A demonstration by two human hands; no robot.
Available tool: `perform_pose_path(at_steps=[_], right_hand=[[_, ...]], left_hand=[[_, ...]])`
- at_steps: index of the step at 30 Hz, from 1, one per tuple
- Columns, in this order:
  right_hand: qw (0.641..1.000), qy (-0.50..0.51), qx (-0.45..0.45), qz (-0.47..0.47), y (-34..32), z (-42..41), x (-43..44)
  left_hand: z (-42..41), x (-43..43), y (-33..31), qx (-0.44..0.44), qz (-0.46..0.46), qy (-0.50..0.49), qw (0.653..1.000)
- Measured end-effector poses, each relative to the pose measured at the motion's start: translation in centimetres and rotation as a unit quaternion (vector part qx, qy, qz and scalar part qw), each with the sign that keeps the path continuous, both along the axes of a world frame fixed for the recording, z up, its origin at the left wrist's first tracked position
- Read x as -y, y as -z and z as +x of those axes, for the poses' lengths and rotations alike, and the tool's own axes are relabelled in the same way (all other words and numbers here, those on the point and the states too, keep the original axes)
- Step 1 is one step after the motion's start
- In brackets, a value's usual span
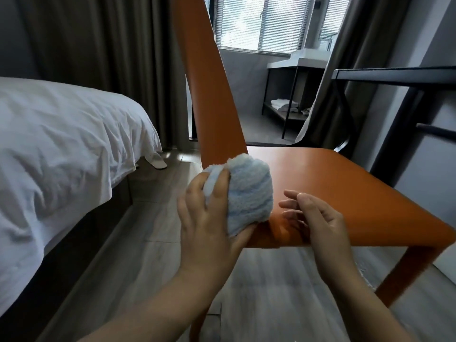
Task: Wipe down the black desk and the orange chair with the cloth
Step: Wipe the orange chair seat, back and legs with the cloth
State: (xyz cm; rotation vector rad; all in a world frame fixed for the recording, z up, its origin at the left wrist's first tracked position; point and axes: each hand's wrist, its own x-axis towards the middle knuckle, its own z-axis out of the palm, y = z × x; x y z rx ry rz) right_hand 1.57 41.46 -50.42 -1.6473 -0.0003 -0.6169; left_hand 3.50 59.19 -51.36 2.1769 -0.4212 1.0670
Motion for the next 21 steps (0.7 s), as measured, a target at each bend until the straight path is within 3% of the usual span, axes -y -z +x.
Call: perform_pose_path(at_steps=[6,9,15,18,21], right_hand=[[1.0,0.021,-0.002,-0.001,0.4,-0.1,0.4],[1.0,0.022,-0.001,-0.007,0.6,-0.1,0.5],[0.999,0.032,-0.002,-0.01,0.7,-0.3,0.6],[0.999,0.042,0.002,-0.015,0.3,-0.3,0.6],[0.999,0.039,0.012,-0.026,-0.2,-0.1,0.3]], left_hand=[[-0.8,-0.5,4.3,0.015,0.161,0.008,0.987],[-0.6,-0.9,5.1,0.011,0.187,0.016,0.982],[-1.2,-2.4,7.1,-0.08,0.266,0.135,0.951],[-0.9,-3.8,7.5,-0.179,0.242,0.182,0.936],[-0.3,-5.1,5.7,-0.145,0.159,0.187,0.958]])
